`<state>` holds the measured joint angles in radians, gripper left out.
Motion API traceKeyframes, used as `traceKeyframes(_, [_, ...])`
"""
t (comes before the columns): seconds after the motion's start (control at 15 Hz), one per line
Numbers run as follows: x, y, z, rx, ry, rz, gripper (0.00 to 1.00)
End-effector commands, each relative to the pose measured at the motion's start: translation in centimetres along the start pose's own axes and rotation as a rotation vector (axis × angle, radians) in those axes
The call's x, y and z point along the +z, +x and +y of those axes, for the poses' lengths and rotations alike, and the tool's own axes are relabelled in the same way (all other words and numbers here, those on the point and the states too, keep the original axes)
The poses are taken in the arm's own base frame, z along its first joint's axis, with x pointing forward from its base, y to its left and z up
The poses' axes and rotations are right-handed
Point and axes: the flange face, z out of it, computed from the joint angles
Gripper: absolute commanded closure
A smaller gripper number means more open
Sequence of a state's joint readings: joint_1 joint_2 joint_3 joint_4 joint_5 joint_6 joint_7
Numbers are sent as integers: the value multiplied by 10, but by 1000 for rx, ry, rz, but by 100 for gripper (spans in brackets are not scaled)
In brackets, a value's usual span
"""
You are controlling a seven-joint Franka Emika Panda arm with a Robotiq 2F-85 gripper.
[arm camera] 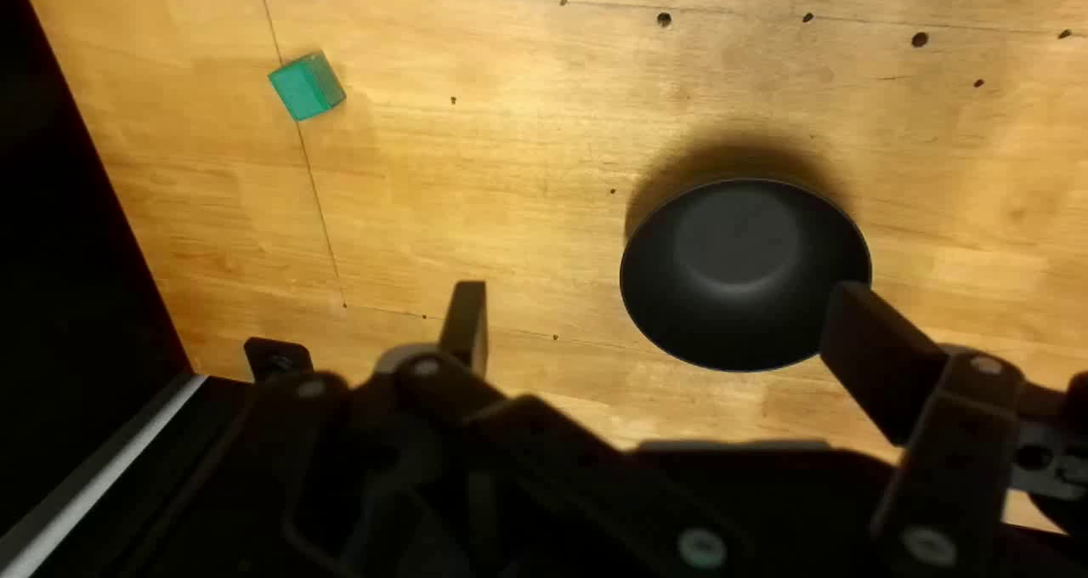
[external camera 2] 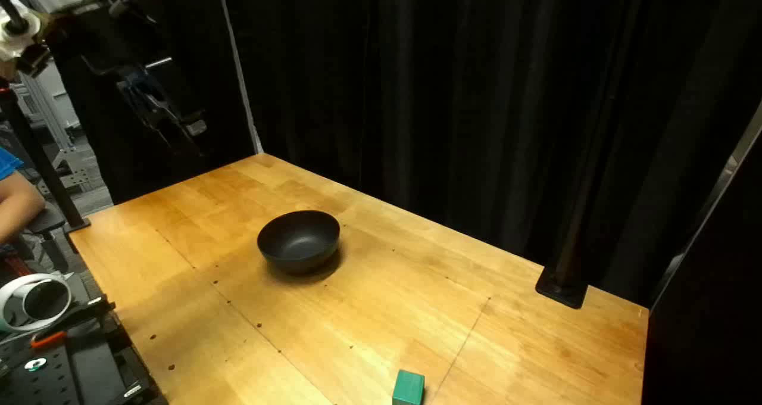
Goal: Pick up the green object from the table and put it in the bowl
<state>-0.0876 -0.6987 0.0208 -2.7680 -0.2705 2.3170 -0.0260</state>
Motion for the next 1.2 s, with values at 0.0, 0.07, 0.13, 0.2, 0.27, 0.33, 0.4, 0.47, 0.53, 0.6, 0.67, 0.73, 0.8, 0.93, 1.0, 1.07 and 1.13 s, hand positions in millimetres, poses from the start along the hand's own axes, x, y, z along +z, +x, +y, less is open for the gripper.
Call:
traceKeyframes(0.0, [-1, 0, 0, 0, 0, 0, 0])
traceKeyframes(0.07, [-1, 0, 0, 0, 0, 1, 0])
traceKeyframes(0.13, [-1, 0, 0, 0, 0, 1, 0])
traceKeyframes(0.2, [-1, 0, 0, 0, 0, 1, 0])
traceKeyframes(0.27, [9, 6, 2, 19, -14, -5, 0])
traceKeyframes(0.33, [28, 16, 7, 56, -26, -26, 0])
traceKeyframes(0.4, [48, 23, 15, 99, -32, -50, 0])
traceKeyframes(0.47, [64, 25, 27, 155, -48, -74, 0])
traceKeyframes(0.53, [77, 27, 36, 207, -60, -103, 0])
traceKeyframes(0.6, [93, 30, 46, 263, -70, -119, 0])
traceKeyframes(0.67, [110, 34, 57, 319, -79, -136, 0])
traceKeyframes(0.73, [126, 38, 68, 376, -90, -155, 0])
traceKeyframes(0.8, [143, 42, 79, 433, -99, -168, 0])
traceKeyframes(0.93, [176, 52, 101, 551, -109, -198, 0])
traceKeyframes(1.0, [194, 56, 110, 612, -109, -205, 0])
traceKeyframes(1.07, [212, 62, 119, 672, -109, -207, 0])
traceKeyframes(1.13, [230, 67, 128, 731, -113, -206, 0])
